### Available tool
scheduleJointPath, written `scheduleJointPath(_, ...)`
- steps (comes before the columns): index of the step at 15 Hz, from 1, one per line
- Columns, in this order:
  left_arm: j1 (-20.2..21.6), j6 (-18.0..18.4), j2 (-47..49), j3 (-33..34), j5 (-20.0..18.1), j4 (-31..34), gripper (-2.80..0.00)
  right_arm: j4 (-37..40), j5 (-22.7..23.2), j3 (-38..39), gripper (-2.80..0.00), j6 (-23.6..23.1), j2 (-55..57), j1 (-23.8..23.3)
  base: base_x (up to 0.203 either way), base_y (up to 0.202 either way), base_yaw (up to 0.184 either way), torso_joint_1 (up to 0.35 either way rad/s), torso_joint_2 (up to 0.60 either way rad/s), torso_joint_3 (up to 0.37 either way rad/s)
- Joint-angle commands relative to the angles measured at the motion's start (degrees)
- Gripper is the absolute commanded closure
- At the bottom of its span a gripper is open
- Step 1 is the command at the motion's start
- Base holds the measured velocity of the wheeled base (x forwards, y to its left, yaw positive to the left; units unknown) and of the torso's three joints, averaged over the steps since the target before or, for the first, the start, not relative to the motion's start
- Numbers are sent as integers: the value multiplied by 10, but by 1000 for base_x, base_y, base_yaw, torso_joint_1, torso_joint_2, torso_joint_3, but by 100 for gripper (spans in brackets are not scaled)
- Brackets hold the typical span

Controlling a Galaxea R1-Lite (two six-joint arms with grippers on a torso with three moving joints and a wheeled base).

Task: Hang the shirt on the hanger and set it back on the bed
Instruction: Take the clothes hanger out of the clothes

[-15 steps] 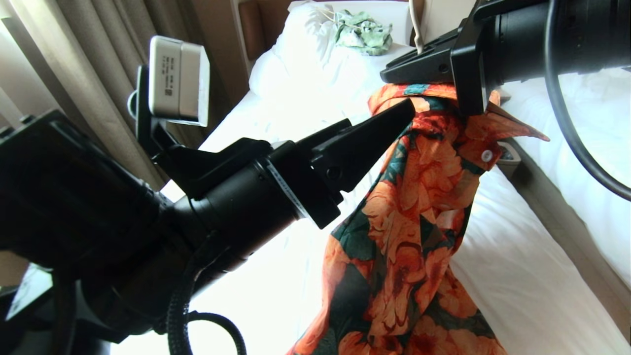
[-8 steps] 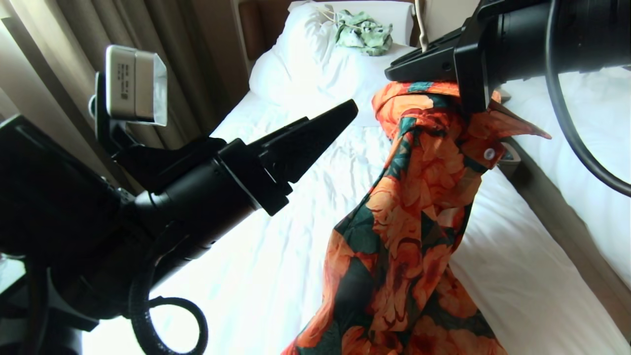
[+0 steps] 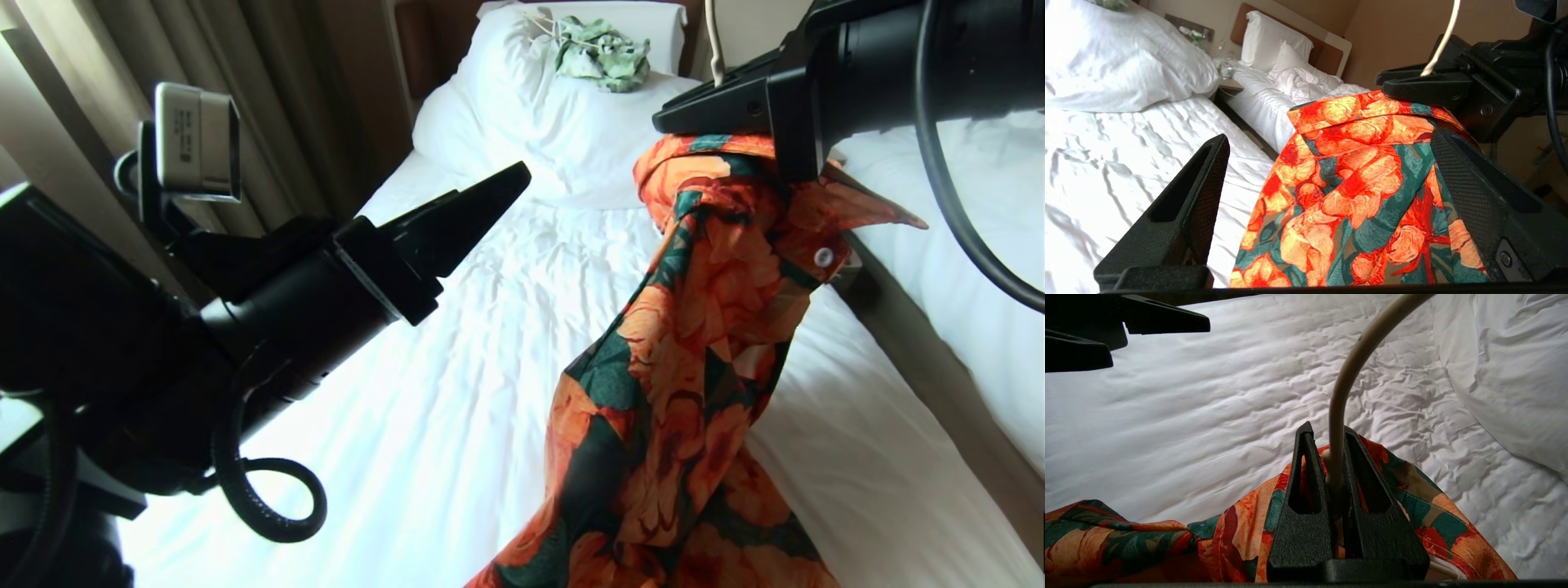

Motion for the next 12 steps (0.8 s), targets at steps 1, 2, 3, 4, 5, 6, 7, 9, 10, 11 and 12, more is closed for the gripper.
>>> scheduleJointPath(1, 18, -1, -41, 5, -2, 27, -280, 0, 10, 1, 0, 10, -2, -3, 0, 0, 0, 0, 0, 0)
scheduleJointPath(2, 28, 0, -60, 6, -3, 66, -280, -1, 13, 0, 0, 21, -2, -5, 0, 0, 0, 0, 0, 0)
scheduleJointPath(3, 41, 1, -87, 6, -10, 115, -280, 0, 13, 1, 0, 24, -4, -6, 0, 0, 0, 0, 0, 0)
scheduleJointPath(4, 60, 2, -114, 6, -27, 167, -280, 0, 13, 1, 0, 24, -7, -7, 0, 0, 0, 0, 0, 0)
scheduleJointPath(5, 81, 2, -136, 6, -52, 207, -280, 0, 12, 1, 0, 25, -12, -12, 0, 0, 0, 0, 0, 0)
scheduleJointPath(6, 97, 2, -150, 6, -74, 229, -280, 1, 12, 1, 0, 25, -18, -14, 0, 0, 0, 0, 0, 0)
scheduleJointPath(7, 110, 2, -156, 5, -87, 240, -280, 1, 10, 1, 0, 25, -22, -16, 0, 0, 0, 0, 0, 0)
scheduleJointPath(9, 130, 2, -156, 4, -88, 243, -280, 3, 9, 3, 0, 25, -32, -33, 0, 0, 0, 20, -87, -61)
scheduleJointPath(10, 147, 2, -154, 4, -88, 243, -280, 3, 9, 4, 0, 25, -35, -40, 0, 0, 0, 52, -301, -228)
scheduleJointPath(11, 170, 1, -151, 5, -89, 243, -280, 4, 9, 5, 0, 25, -38, -45, 0, 0, 0, 75, -378, -298)
scheduleJointPath(12, 193, 2, -149, 6, -89, 243, -280, 5, 9, 11, 0, 25, -41, -47, 0, 0, 0, 87, -429, -334)
